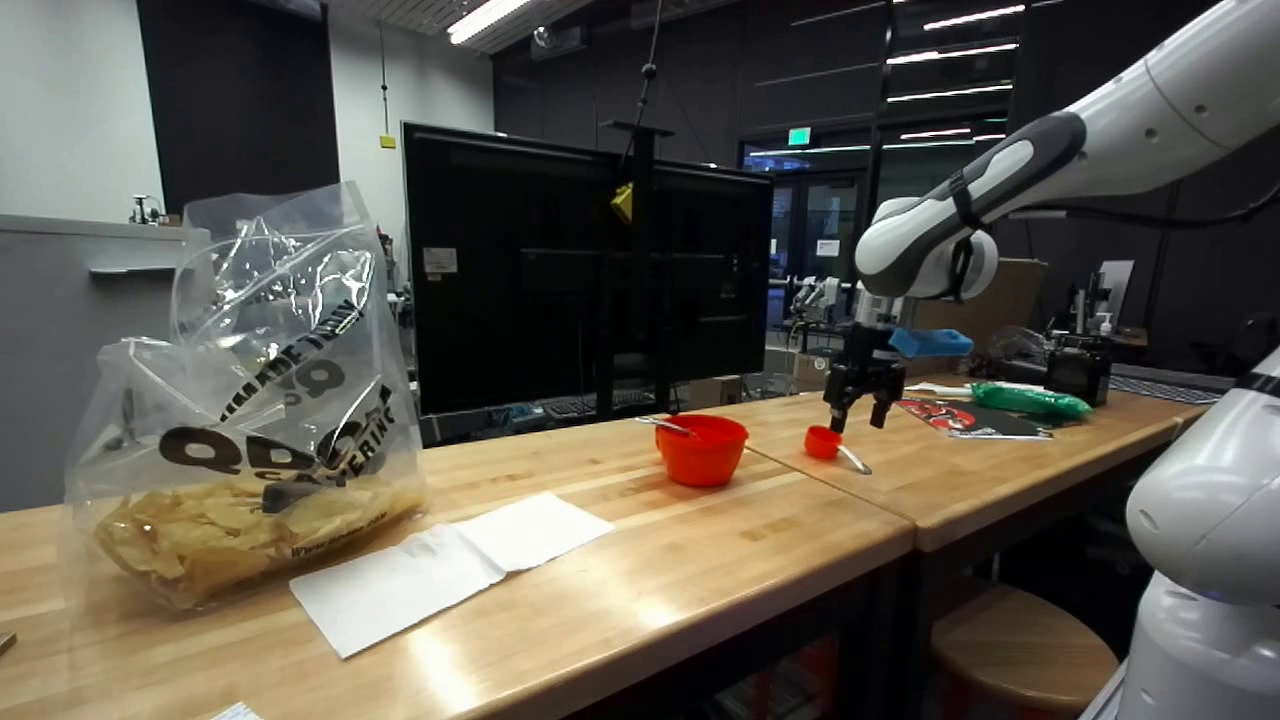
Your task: Put the measuring cup in the red bowl
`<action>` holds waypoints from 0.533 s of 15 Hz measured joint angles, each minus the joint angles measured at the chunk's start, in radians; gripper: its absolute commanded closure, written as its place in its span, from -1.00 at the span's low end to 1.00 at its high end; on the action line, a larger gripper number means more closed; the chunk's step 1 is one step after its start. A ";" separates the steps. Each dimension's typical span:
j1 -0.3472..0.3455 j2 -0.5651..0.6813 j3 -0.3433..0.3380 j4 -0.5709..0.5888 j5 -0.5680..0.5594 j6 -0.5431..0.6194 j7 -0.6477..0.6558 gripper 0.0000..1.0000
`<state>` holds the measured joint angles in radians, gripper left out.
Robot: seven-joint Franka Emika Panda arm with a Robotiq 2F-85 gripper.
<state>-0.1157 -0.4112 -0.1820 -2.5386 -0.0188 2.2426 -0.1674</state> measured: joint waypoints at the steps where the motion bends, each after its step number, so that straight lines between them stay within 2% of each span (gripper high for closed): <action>1: 0.006 0.022 0.001 0.013 0.000 0.006 0.000 -1.00; 8: -0.007 0.114 -0.005 0.095 0.001 0.007 0.001 -1.00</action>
<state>-0.1228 -0.2970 -0.1871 -2.4434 -0.0178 2.2500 -0.1660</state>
